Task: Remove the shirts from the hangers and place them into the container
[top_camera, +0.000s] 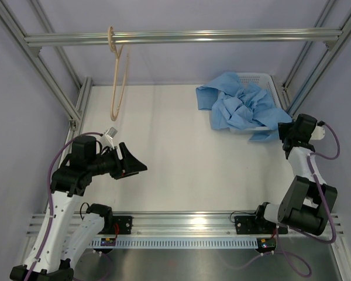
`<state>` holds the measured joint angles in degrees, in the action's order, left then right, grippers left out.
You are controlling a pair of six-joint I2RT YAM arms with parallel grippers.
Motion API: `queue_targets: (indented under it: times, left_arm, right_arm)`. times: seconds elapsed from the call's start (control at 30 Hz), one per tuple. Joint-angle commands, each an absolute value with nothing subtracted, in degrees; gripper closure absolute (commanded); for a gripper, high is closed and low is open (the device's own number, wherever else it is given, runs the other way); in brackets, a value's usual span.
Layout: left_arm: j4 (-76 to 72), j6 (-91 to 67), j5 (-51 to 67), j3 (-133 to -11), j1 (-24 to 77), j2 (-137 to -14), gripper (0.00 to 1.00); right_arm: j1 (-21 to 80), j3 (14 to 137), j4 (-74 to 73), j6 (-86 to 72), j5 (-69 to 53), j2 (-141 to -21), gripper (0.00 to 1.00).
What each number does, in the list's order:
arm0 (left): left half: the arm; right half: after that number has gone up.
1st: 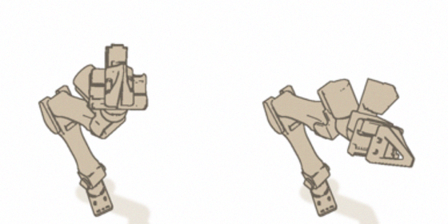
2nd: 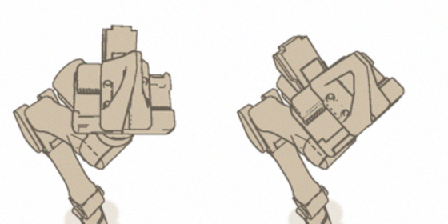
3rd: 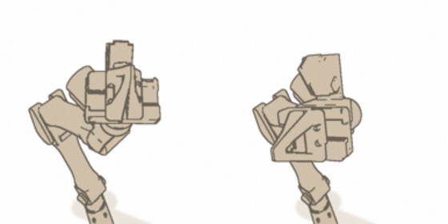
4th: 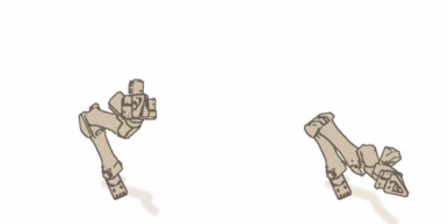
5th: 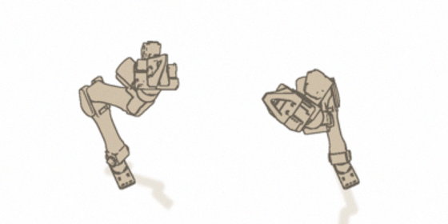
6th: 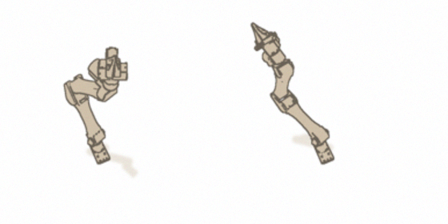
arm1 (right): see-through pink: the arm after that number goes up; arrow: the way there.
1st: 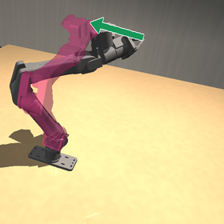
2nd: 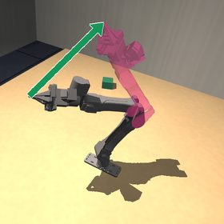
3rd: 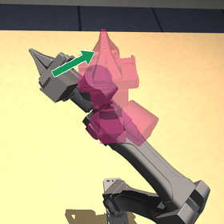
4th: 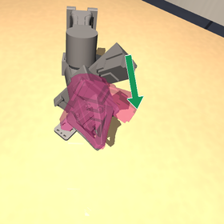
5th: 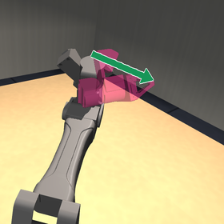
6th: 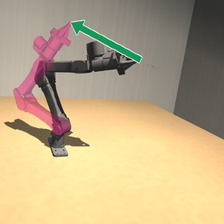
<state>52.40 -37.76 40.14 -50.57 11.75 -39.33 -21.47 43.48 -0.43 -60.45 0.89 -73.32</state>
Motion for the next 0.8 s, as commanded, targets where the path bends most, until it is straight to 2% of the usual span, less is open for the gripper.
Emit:
queue_targets:
  times: [0.0, 0.07, 0.3, 0.4, 0.43, 0.47, 0.5, 0.53, 0.6, 0.63, 0.67, 0.77]
  left_arm:
    - [52.1, -37.5, 42.2, -52.0, 12.0, -38.3, 0.35]
    - [51.9, -37.8, 42.2, -51.7, 12.0, -37.8, 0.35]
    - [51.0, -39.2, 41.9, -49.8, 12.0, -37.0, 0.35]
    - [49.9, -40.0, 41.7, -49.3, 12.0, -36.7, 0.35]
    - [49.5, -40.1, 41.6, -49.0, 12.0, -36.5, 0.35]
    - [49.3, -40.2, 41.3, -49.0, 12.0, -36.5, 0.35]
    - [49.2, -40.5, 41.4, -49.0, 12.0, -36.4, 0.35]
    - [48.9, -40.6, 41.5, -49.0, 12.0, -36.5, 0.35]
    - [48.7, -40.5, 41.7, -49.2, 12.0, -36.3, 0.35]
    - [48.4, -40.5, 41.8, -49.3, 12.0, -36.4, 0.35]
    - [48.2, -40.6, 42.2, -49.1, 12.0, -36.5, 0.35]
    - [46.7, -40.8, 43.2, -49.2, 12.0, -37.2, 0.35]
  right_arm:
    - [-21.8, 49.9, -3.3, -53.0, 1.1, -76.6, 0.82]
    - [-21.8, 53.8, -3.2, -49.0, -1.3, -78.6, 1.0]
    - [-21.7, 66.2, -3.2, -42.1, -13.6, -88.5, 1.0]
    - [-20.8, 68.3, -6.2, -41.1, -14.3, -86.5, 1.0]
    - [-20.7, 67.2, -5.7, -40.9, -14.3, -84.6, 0.93]
    - [-20.7, 65.1, -7.0, -40.9, -12.9, -82.5, 0.78]
    - [-20.7, 64.4, -8.9, -41.0, -11.0, -78.5, 0.62]
    - [-21.1, 64.0, -11.1, -41.3, -9.5, -76.7, 0.35]
    - [-24.8, 62.0, -15.5, -43.8, -10.2, -74.5, 0.1]
    - [-26.1, 61.7, -17.7, -44.9, -10.7, -74.8, 0.03]
    - [-27.2, 61.7, -21.3, -46.2, -13.3, -75.8, 0.01]
    - [-29.5, 64.0, -28.3, -44.1, -18.2, -82.1, 0.01]
